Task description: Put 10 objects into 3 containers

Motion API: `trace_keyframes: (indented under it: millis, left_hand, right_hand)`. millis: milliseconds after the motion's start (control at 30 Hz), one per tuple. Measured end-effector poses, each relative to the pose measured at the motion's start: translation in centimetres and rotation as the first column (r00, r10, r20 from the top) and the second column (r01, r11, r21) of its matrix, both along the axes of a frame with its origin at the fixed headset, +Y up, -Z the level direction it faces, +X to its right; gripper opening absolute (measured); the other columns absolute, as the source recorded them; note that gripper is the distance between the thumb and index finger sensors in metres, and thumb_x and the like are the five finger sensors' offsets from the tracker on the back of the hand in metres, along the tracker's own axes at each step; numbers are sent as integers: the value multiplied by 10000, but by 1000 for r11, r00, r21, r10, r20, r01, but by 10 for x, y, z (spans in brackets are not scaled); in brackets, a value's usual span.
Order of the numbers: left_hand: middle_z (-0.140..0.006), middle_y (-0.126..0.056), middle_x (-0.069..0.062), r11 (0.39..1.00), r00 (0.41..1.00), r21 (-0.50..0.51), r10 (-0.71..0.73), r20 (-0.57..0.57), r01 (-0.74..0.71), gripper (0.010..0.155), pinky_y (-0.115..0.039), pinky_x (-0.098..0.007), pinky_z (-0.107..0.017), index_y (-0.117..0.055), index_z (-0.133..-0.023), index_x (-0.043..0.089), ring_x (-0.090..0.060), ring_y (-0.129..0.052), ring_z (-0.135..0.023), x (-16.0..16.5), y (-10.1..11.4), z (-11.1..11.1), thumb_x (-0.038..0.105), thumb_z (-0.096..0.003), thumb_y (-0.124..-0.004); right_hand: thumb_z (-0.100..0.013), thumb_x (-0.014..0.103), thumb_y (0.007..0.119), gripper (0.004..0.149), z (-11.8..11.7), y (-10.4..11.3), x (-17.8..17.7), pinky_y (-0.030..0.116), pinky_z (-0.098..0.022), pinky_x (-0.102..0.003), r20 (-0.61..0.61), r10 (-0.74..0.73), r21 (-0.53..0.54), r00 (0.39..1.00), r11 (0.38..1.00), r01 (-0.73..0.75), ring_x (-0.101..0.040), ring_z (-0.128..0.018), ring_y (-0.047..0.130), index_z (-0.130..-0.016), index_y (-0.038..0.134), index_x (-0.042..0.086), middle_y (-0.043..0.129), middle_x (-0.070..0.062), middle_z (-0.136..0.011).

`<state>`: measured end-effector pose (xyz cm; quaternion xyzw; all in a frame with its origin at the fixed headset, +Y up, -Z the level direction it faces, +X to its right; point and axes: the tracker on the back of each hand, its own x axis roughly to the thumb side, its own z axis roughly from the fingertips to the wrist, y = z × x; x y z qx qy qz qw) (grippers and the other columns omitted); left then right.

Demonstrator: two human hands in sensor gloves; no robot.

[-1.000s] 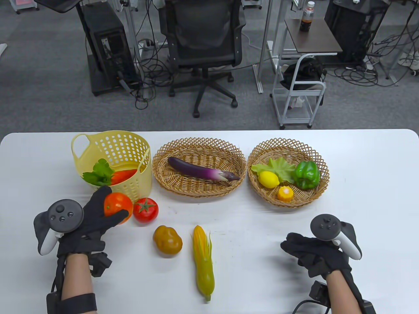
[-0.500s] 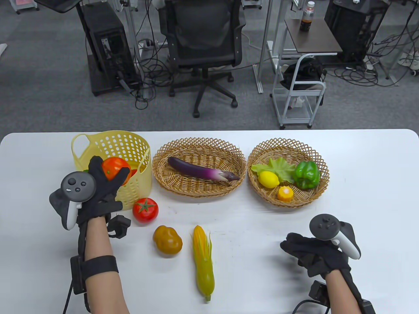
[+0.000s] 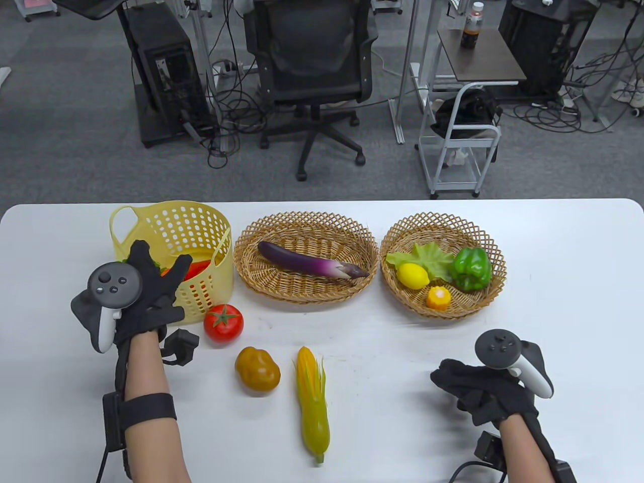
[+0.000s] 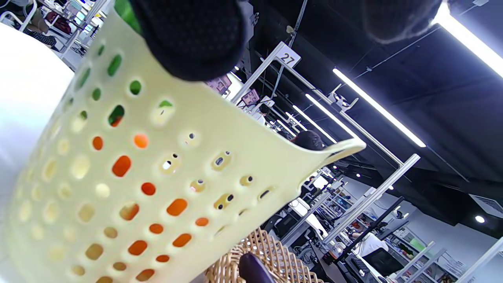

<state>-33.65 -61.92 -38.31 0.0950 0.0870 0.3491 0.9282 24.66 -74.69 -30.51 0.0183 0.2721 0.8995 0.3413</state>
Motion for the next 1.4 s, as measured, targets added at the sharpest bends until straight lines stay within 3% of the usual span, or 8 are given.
trace_keyframes:
  millis: [433, 633, 767, 933, 1067, 1267, 1400]
  left_hand:
    - [-1153, -473, -256, 998, 968, 47, -62, 243, 52, 895, -880, -275, -394, -354, -1166, 86, -428, -773, -957, 22, -1, 33, 648, -564, -707]
    - [-1138, -527, -252, 989, 910, -117, -37, 413, 93, 860, -876, -270, -367, -423, -1156, 85, -423, -806, -924, 37, -26, 43, 635, -566, -722]
    - [-1105, -627, -191, 994, 913, -36, -83, 400, 106, 789, -881, -234, -334, -503, -1132, 130, -353, -881, -871, 43, -40, 52, 619, -560, -742]
    - [-1101, -641, -188, 987, 895, -107, -64, 442, 123, 775, -881, -239, -332, -522, -1129, 138, -358, -880, -872, 48, -59, 56, 615, -561, -747]
    - [-1078, -710, -138, 974, 871, -95, -140, 471, 208, 679, -885, -257, -339, -646, -1082, 206, -372, -860, -898, 59, -77, 60, 618, -552, -753]
    - [-1140, -641, -138, 935, 823, -195, -145, 550, 295, 687, -881, -295, -373, -668, -1083, 209, -413, -779, -967, 80, -100, 57, 622, -542, -764]
    - [-1206, -462, -221, 869, 770, -287, -152, 619, 402, 819, -863, -340, -427, -478, -1179, 259, -486, -660, -1024, 94, -109, 54, 658, -522, -760]
  right_hand:
    - [-617, 521, 602, 729, 0, 1, -1, 746, -518, -538, -7, -5, 9, 1000, 1000, 5, -493, -713, 841, -1127, 485, 14, 664, -360, -1025]
    - [-616, 521, 604, 731, 0, 1, -1, 748, -517, -538, -9, -6, 12, 1000, 1000, 6, -492, -714, 840, -1128, 485, 12, 664, -362, -1025]
    - [-616, 522, 604, 731, 0, 1, -1, 747, -516, -539, -14, -8, 16, 1000, 1000, 8, -496, -709, 843, -1127, 485, 13, 665, -361, -1025]
    - [-616, 522, 604, 732, 0, 1, -1, 747, -517, -539, -18, -10, 20, 1000, 1000, 10, -493, -713, 840, -1127, 485, 12, 666, -361, -1024]
    - [-616, 522, 604, 730, 0, 1, -1, 747, -517, -538, -20, -9, 22, 1000, 1000, 10, -495, -710, 842, -1126, 488, 13, 665, -361, -1025]
    - [-616, 521, 605, 730, 1, 1, -2, 746, -517, -540, -24, -10, 23, 1000, 1000, 10, -495, -712, 840, -1127, 486, 13, 668, -358, -1025]
    - [-616, 521, 605, 730, 1, 0, -2, 747, -517, -539, -27, -13, 23, 1000, 1000, 13, -495, -711, 841, -1127, 486, 13, 665, -363, -1024]
